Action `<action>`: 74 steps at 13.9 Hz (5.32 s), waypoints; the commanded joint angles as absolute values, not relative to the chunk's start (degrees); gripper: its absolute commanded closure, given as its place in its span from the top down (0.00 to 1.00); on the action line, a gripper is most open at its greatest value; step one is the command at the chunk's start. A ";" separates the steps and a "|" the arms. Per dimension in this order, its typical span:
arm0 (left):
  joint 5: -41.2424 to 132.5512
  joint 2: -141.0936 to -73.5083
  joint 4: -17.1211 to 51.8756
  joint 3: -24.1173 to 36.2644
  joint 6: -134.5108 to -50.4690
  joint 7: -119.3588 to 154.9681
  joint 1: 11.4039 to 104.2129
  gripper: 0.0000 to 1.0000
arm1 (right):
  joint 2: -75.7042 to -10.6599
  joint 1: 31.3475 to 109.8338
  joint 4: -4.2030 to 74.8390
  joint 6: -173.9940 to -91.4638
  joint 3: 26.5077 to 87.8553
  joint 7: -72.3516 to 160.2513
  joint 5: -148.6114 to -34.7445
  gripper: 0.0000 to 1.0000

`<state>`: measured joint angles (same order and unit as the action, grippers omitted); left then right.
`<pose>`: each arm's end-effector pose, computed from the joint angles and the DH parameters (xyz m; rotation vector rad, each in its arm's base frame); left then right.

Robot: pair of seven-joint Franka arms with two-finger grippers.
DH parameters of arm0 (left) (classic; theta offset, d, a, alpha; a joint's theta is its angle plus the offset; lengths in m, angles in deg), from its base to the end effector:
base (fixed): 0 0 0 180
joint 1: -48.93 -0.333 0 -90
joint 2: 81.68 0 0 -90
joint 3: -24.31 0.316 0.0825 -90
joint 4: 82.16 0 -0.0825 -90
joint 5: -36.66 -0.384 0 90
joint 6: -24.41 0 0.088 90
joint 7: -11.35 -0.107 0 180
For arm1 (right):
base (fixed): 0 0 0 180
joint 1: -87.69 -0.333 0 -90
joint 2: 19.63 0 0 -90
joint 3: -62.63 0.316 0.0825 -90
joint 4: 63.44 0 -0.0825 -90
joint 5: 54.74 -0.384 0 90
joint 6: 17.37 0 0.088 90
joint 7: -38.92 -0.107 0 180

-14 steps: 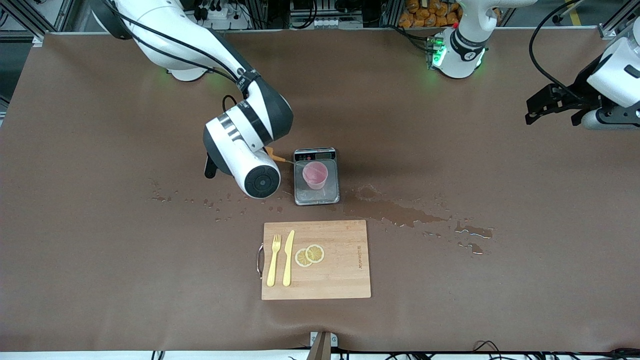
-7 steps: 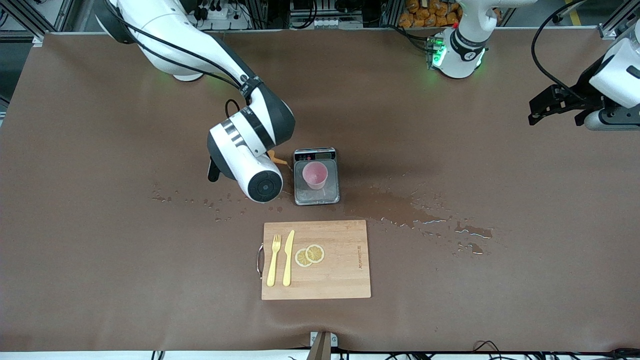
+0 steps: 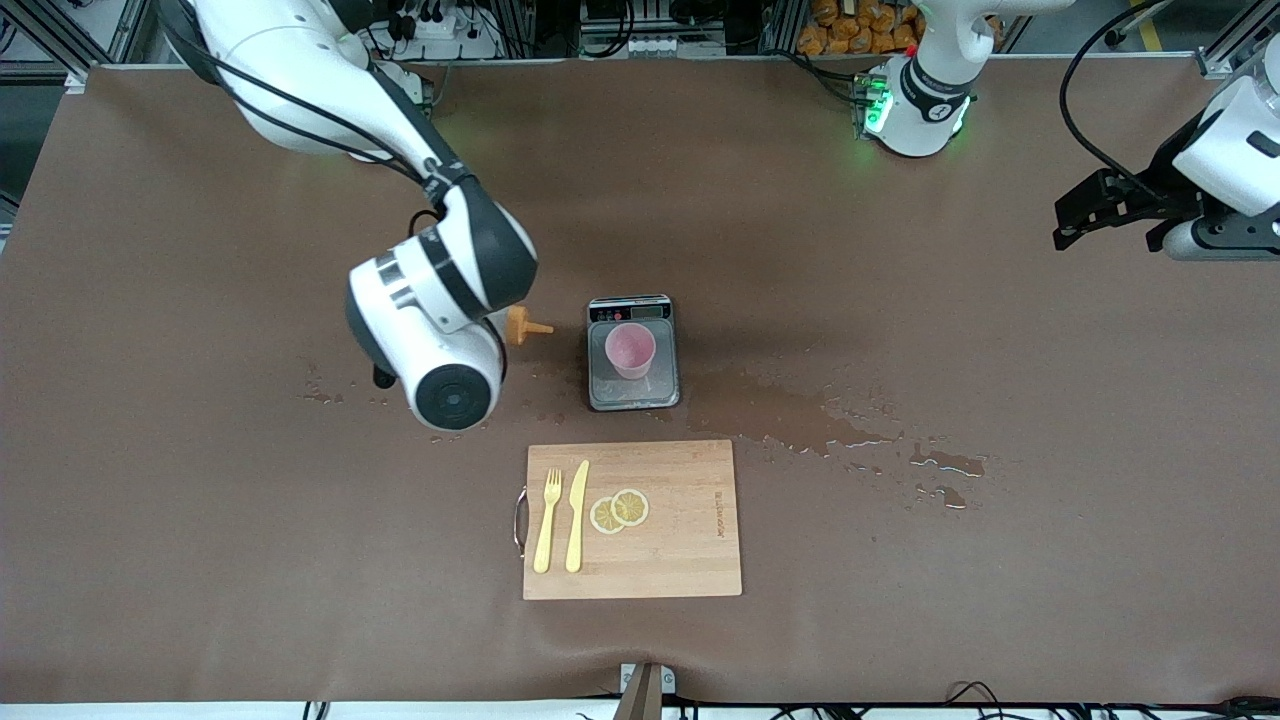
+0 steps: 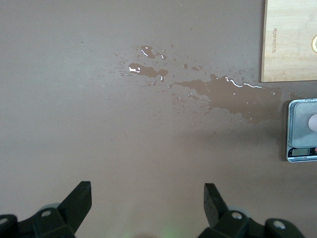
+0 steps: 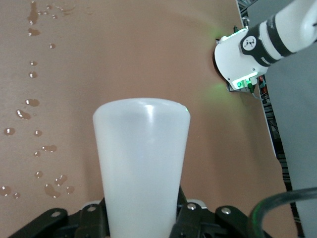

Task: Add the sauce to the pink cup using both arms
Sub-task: 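Squeeze sauce from the bottle into the pink cup with the right gripper, then carry the bottle back and set it upright on the table, then open the right gripper and release the bottle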

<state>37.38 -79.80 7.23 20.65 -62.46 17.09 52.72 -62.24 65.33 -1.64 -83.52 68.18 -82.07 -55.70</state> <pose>0.5341 -0.0719 0.6426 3.1321 -0.0476 -0.0194 0.5995 0.2990 0.3572 1.7212 -1.8187 -0.3426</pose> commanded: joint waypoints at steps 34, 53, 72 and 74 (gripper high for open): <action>36.14 -79.57 7.31 19.39 -62.43 17.77 53.42 1.00 | -65.05 111.40 10.29 -83.55 68.43 -2.16 -86.90 0.45; 36.22 -79.48 7.31 19.39 -62.43 17.77 53.15 1.00 | -79.57 119.59 11.88 -87.77 68.26 11.32 -89.46 0.84; 36.75 -79.13 7.31 19.48 -61.90 17.77 52.80 1.00 | -70.87 114.59 -2.87 -82.94 68.43 -2.39 -76.20 1.00; 36.66 -79.22 7.31 19.48 -61.90 17.77 52.71 1.00 | -69.82 113.01 -4.02 -83.03 68.34 -2.48 -74.01 1.00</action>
<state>37.37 -79.88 7.25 19.75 -62.38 17.22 53.05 -70.70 114.54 -2.23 -83.74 68.25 -1.31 -76.85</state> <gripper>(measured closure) 0.000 0.000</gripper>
